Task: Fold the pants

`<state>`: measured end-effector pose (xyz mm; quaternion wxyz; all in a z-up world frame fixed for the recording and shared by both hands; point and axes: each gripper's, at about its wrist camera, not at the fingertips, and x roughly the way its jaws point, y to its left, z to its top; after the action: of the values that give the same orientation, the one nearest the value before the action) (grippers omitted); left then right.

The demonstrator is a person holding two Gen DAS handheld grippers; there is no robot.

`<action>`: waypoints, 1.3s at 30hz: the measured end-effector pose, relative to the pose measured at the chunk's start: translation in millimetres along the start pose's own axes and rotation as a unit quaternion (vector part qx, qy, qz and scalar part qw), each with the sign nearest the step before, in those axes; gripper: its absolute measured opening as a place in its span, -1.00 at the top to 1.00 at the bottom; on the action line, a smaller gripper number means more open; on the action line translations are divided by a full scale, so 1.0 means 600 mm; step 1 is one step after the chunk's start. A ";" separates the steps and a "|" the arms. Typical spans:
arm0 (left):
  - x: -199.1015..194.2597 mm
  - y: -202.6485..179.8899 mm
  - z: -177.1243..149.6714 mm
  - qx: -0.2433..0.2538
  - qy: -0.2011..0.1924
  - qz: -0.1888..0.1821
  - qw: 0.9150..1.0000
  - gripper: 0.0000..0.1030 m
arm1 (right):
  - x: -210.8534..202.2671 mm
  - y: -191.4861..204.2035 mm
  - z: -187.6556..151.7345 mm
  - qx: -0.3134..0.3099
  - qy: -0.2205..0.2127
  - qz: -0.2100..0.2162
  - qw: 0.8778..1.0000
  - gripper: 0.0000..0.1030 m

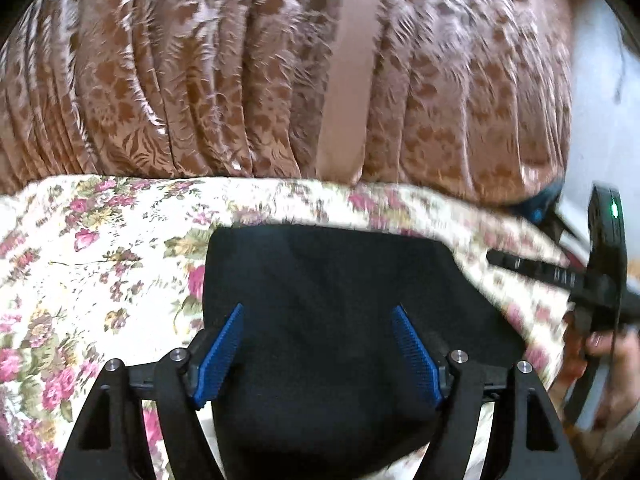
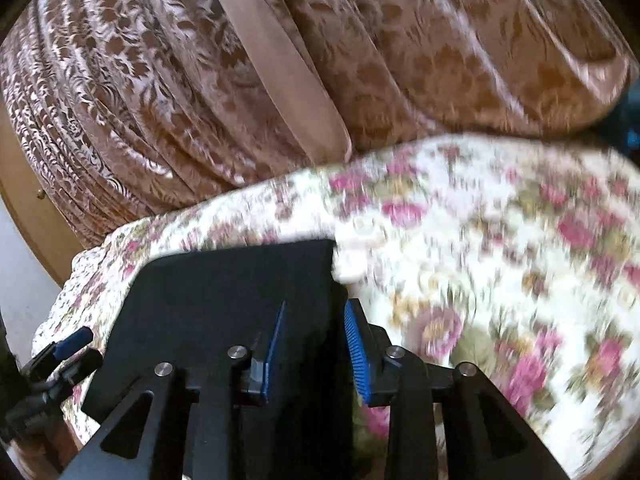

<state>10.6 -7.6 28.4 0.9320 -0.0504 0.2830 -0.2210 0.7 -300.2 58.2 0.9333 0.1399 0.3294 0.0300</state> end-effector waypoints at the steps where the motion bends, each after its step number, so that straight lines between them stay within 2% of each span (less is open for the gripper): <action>1: 0.006 0.000 0.016 -0.008 0.002 -0.006 1.000 -0.48 | -0.003 0.010 0.011 -0.003 -0.005 0.008 1.000 0.40; 4: 0.038 -0.010 0.055 -0.012 0.014 -0.008 1.000 -0.48 | 0.009 0.049 0.043 -0.016 -0.008 0.034 0.999 0.40; 8: 0.101 -0.020 0.088 -0.012 0.045 0.014 0.999 -0.48 | 0.065 0.106 0.076 -0.035 -0.001 0.051 0.998 0.36; 10: 0.139 -0.019 0.091 0.001 0.074 0.048 0.996 -0.47 | 0.097 0.120 0.079 -0.044 0.005 0.057 0.997 0.36; 13: 0.177 0.000 0.068 0.006 0.107 0.088 0.990 -0.47 | 0.153 0.125 0.072 -0.066 0.042 0.033 0.996 0.36; 15: 0.180 0.014 0.047 -0.004 0.102 0.084 0.991 -0.47 | 0.170 0.107 0.054 -0.070 0.056 0.007 0.996 0.36; 18: 0.183 0.020 0.034 -0.005 0.087 0.076 0.993 -0.52 | 0.176 0.068 0.027 -0.043 0.054 0.032 0.997 0.36; 21: 0.222 0.025 0.043 -0.002 0.122 0.079 0.989 -0.64 | 0.193 0.053 0.023 -0.025 0.054 0.043 0.997 0.36; 25: 0.266 0.049 0.055 -0.032 0.157 0.060 0.985 -0.75 | 0.236 0.048 0.030 -0.013 0.081 0.037 0.996 0.35; 28: 0.263 0.050 0.050 -0.034 0.149 0.056 0.987 -0.76 | 0.250 0.041 0.029 0.003 0.087 0.041 0.995 0.36; 39: 0.208 0.037 0.024 -0.022 0.096 0.069 0.993 -0.75 | 0.220 0.046 0.018 -0.005 0.049 0.047 0.998 0.36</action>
<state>119.7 -42.7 -27.2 0.9120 -0.0297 0.3792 -0.1538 111.6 -256.6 -5.9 0.9145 0.1486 0.3673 0.0819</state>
